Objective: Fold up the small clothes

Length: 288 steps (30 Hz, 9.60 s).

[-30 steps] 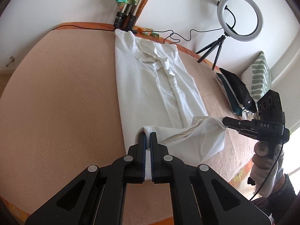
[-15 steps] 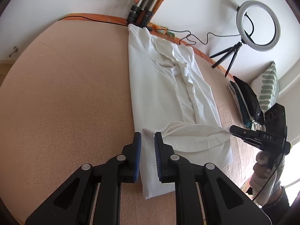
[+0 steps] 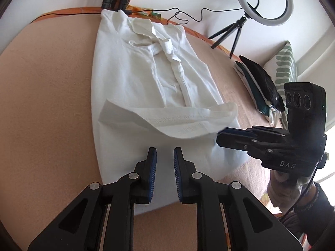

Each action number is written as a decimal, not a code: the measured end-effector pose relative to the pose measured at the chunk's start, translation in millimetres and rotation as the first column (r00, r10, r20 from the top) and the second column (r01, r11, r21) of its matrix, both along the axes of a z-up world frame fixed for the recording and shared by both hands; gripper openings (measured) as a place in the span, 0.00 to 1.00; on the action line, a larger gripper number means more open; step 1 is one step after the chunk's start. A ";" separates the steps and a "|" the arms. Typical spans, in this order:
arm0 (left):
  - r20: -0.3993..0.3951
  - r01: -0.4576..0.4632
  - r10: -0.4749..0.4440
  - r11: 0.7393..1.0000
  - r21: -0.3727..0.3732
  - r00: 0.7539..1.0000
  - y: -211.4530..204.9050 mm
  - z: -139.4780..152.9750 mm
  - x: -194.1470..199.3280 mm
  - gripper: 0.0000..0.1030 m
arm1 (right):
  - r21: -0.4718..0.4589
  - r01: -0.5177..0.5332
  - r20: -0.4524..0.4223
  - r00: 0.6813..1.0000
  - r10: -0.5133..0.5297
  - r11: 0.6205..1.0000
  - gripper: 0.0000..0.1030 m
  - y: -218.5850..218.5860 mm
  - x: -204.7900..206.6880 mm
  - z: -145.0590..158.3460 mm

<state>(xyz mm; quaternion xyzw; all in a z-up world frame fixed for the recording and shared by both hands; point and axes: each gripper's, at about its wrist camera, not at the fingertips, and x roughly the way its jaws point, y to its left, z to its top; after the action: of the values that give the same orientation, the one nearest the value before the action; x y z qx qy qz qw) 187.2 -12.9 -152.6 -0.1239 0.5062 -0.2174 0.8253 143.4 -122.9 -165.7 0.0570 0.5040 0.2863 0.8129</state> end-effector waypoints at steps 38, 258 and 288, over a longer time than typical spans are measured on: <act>0.125 -0.145 0.130 0.981 0.125 0.984 67.1 -6.1 285.7 0.45 | 0.070 0.255 0.003 0.967 -0.256 0.964 0.40 -75.9 271.0 -5.8; -0.242 -0.375 0.306 0.867 -0.329 0.921 73.1 -3.5 -18.7 0.59 | 0.296 0.288 -0.092 0.958 -0.273 0.911 0.67 -91.0 95.1 -23.2; 0.169 -0.187 0.204 0.976 -0.111 0.964 28.2 72.0 -40.3 0.11 | 0.129 0.266 0.183 0.940 -0.287 0.955 0.10 -44.3 44.0 103.8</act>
<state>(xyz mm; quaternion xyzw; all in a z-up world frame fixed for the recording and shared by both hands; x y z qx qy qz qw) 146.9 15.3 -80.6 -0.1920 0.4045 -0.1685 0.8782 187.4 -167.2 -61.9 0.1401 0.3916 0.1989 0.8874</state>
